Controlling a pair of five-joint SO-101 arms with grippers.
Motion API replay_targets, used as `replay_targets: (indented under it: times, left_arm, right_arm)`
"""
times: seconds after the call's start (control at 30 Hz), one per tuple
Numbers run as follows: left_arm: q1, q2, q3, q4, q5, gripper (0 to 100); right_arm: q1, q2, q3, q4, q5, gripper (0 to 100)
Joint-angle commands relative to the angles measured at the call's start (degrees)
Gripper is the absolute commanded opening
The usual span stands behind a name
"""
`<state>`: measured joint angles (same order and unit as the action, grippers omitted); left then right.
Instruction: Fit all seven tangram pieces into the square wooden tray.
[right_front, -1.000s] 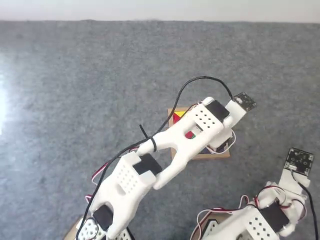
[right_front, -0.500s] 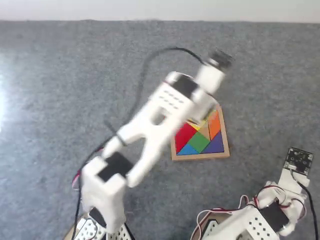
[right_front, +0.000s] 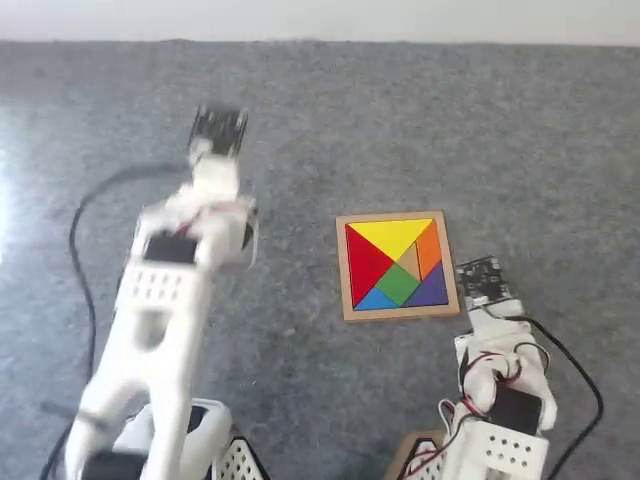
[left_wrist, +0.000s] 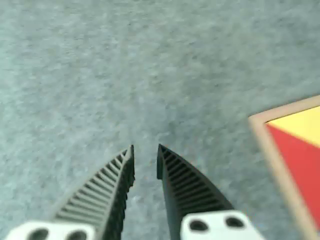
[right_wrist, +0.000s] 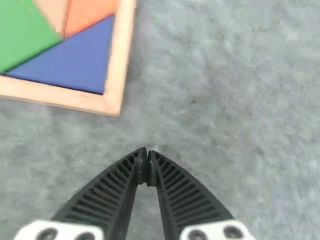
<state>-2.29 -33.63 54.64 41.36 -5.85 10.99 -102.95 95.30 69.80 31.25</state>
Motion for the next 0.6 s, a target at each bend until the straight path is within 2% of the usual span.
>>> replay_targets:
  times: [0.0, 0.07, 0.23, 0.57]
  left_arm:
    - [-2.37, -10.73, 17.54, -15.12, -3.25, 8]
    - [-3.6, -14.77, 24.22, -19.78, -3.16, 8]
    - [-4.22, -21.19, 32.13, -20.48, -3.08, 8]
    - [-3.96, -32.0, 41.01, -20.4, -3.16, 8]
  right_arm:
    - [-1.01, -0.92, 1.05, -0.31, -0.88, 0.6]
    - [-1.01, -0.92, 0.97, 0.75, -3.25, 0.6]
    - [1.71, -0.92, 0.97, -1.1, -16.44, 0.6]
    - [9.71, -0.92, 1.05, -0.84, -17.85, 0.6]
